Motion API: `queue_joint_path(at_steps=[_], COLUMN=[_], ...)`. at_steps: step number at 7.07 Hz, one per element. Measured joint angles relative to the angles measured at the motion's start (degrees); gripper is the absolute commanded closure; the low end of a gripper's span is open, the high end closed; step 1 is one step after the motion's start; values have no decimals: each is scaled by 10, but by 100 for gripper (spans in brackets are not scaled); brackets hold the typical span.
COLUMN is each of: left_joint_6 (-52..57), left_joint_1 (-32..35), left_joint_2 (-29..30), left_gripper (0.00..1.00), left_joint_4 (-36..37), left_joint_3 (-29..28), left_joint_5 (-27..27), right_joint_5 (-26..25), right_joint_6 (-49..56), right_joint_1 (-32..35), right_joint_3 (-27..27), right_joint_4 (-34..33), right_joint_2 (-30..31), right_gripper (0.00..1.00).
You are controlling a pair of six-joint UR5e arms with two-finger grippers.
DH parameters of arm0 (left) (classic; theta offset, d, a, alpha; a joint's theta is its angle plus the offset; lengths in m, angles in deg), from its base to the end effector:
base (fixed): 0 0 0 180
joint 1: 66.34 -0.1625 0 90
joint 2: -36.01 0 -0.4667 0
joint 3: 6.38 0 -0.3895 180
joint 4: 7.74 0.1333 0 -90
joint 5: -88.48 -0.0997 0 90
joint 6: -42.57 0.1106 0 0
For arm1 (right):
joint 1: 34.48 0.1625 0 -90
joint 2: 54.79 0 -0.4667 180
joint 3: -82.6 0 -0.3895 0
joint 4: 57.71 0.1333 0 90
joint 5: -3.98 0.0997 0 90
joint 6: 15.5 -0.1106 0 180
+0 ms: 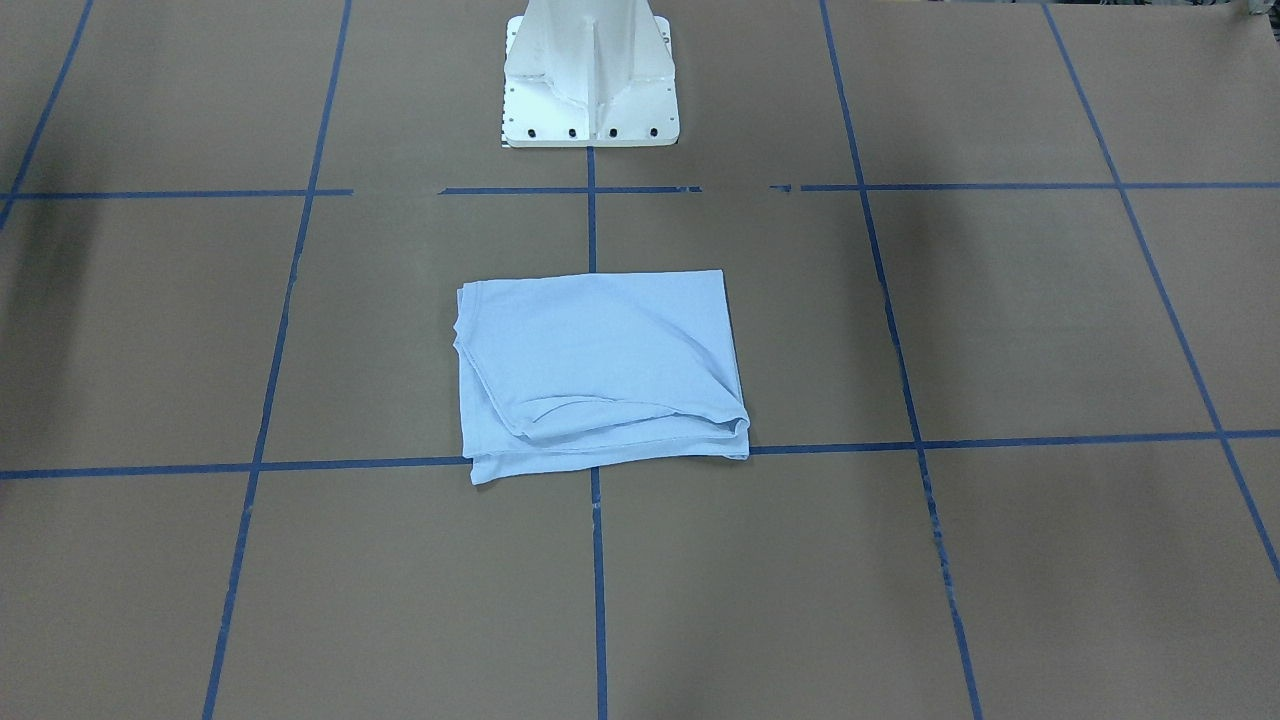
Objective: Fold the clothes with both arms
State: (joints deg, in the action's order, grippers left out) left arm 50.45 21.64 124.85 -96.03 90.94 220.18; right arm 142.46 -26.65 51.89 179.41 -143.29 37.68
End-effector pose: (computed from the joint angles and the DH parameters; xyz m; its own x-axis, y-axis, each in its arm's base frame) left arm -0.0426 -0.4854 0.6619 0.7325 0.2138 -0.6463 -0.1369 0.9763 0.1678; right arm 0.0201 -0.4802 0.6566 0.6541 0.0379 0.7555 -0.0651 0.9979 0.0063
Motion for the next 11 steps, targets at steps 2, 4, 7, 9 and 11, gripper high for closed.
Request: queue_joint_path(at_steps=[2, 4, 7, 9, 11], left_joint_6=[2, 3, -6, -45, -62], left_joint_1=[0, 0, 0, 0, 0], left_joint_2=[-3, -3, -4, -4, -4], left_gripper=[0, 0, 0, 0, 0], left_joint_4=[3, 4, 6, 8, 8], left_joint_3=[1, 3, 2, 2, 3], left_joint_5=[2, 2, 3, 9, 32], right_joint_5=[13, 16, 16, 10, -19], right_joint_6=[3, 5, 37, 56, 67], right_joint_1=[17, 21, 24, 24, 24], right_joint_3=[11, 13, 14, 14, 15], right_joint_4=[-40, -41, -41, -41, -41], right_joint_2=[0, 5, 0, 1, 0], right_gripper=[0, 0, 0, 0, 0])
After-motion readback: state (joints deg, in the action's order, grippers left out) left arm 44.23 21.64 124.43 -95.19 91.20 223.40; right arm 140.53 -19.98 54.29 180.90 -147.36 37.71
